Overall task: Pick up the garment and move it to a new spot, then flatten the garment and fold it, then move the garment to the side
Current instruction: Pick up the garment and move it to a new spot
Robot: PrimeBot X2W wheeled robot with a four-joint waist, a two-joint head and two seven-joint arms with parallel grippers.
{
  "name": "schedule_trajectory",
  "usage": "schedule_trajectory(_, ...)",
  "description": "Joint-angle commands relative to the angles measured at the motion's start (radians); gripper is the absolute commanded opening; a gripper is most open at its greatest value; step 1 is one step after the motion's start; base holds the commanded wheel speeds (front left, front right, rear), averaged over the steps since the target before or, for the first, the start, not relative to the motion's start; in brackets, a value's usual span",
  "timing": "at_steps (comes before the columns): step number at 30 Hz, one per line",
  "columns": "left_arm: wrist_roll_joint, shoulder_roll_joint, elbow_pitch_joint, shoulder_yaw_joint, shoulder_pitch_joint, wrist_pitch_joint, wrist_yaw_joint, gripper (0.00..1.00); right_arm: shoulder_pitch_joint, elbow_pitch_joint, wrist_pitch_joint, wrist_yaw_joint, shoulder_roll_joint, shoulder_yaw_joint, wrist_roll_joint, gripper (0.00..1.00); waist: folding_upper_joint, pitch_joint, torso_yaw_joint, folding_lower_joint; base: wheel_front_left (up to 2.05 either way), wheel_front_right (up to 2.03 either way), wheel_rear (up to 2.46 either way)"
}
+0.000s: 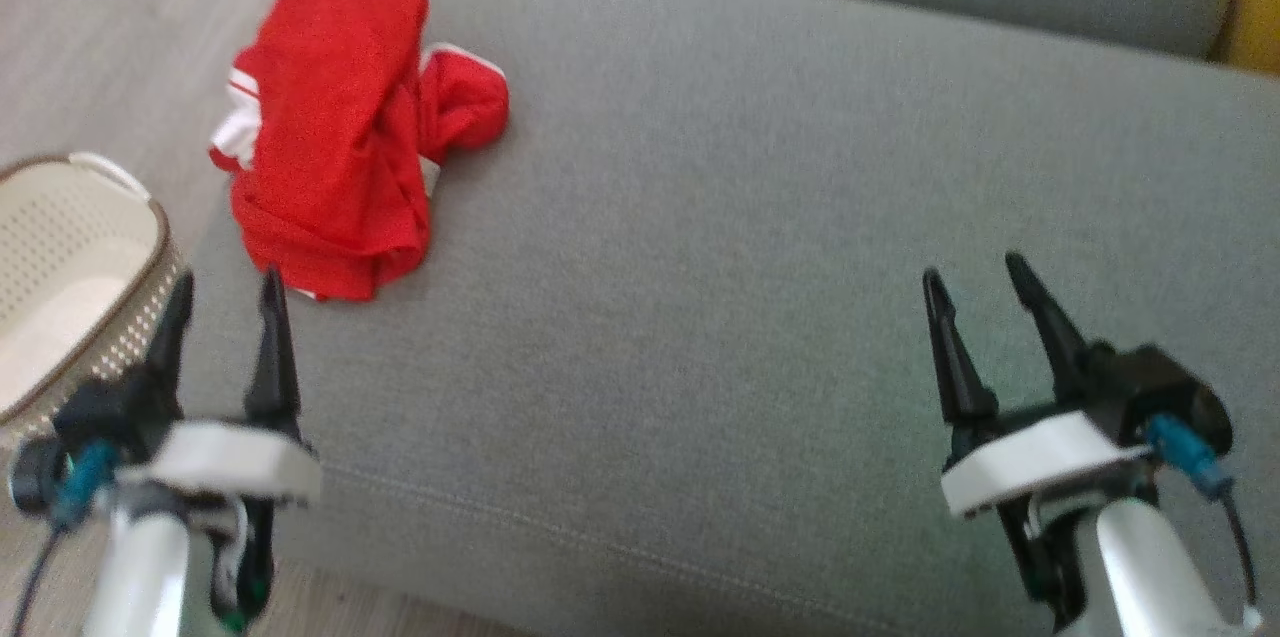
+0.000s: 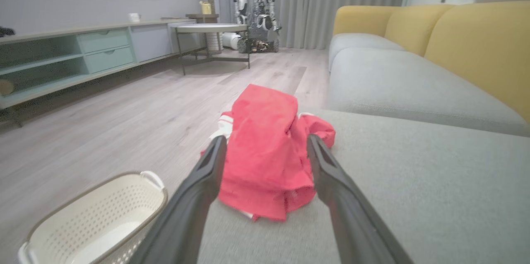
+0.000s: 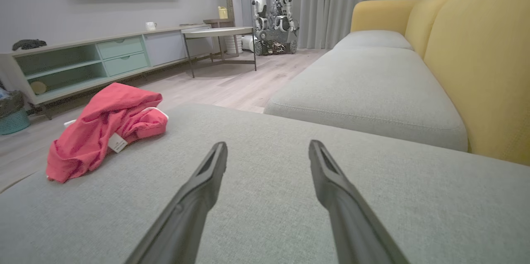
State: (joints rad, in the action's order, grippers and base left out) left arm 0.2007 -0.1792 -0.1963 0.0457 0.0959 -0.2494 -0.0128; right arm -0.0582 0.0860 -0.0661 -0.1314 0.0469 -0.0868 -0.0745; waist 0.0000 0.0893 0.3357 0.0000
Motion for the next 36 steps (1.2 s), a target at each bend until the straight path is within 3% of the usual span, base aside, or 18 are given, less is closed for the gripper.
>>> schedule_trajectory(1,0.009,-0.013,0.042,-0.052,0.101,-0.012,0.005,1.00,-0.072,-0.056,0.013,0.001,0.005,-0.017,0.017,1.00,0.0000,0.092,-0.026,0.0000,0.00,0.00,0.00)
schedule_trajectory(8,0.032,0.000,-0.053,-0.077,0.292,-0.012,0.044,1.00,-0.145,-0.129,0.064,0.001,0.037,-0.010,0.048,1.00,0.0000,0.256,-0.054,0.0000,0.00,0.00,0.00)
schedule_trajectory(18,0.070,-0.034,-0.522,-0.064,0.604,0.002,0.103,1.00,-0.209,-0.167,0.088,0.001,0.056,-0.025,0.058,1.00,0.0000,0.364,-0.090,0.0000,0.00,0.00,0.00)
schedule_trajectory(25,0.072,-0.063,-0.804,-0.069,0.758,-0.001,0.083,1.00,-0.234,-0.154,0.077,0.001,0.052,-0.035,0.055,1.00,0.0000,0.386,-0.109,0.0000,0.00,0.00,0.00)
schedule_trajectory(26,0.079,-0.063,-0.829,-0.074,0.770,-0.002,0.084,0.85,-0.234,-0.151,0.075,0.001,0.051,-0.034,0.055,1.00,0.0000,0.385,-0.110,0.0000,0.00,0.00,0.00)
schedule_trajectory(27,0.081,-0.066,-0.849,-0.074,0.779,-0.004,0.088,0.29,-0.233,-0.147,0.073,0.001,0.050,-0.032,0.054,1.00,0.0000,0.384,-0.111,0.0000,0.00,0.00,0.00)
schedule_trajectory(28,0.083,-0.070,-0.857,-0.076,0.786,-0.006,0.091,0.00,-0.232,-0.144,0.070,0.001,0.048,-0.030,0.054,1.00,0.0000,0.380,-0.111,0.0000,0.00,0.00,0.00)
schedule_trajectory(31,0.085,-0.083,-0.830,-0.088,0.789,-0.011,0.098,0.00,-0.226,-0.137,0.062,0.001,0.043,-0.019,0.054,1.00,0.0000,0.362,-0.109,0.0000,0.00,0.00,0.00)
schedule_trajectory(36,0.063,-0.090,-0.627,-0.129,0.694,-0.012,0.093,0.00,-0.208,-0.117,0.042,0.001,0.034,-0.002,0.050,1.00,0.0000,0.300,-0.104,0.0000,0.00,0.00,0.00)
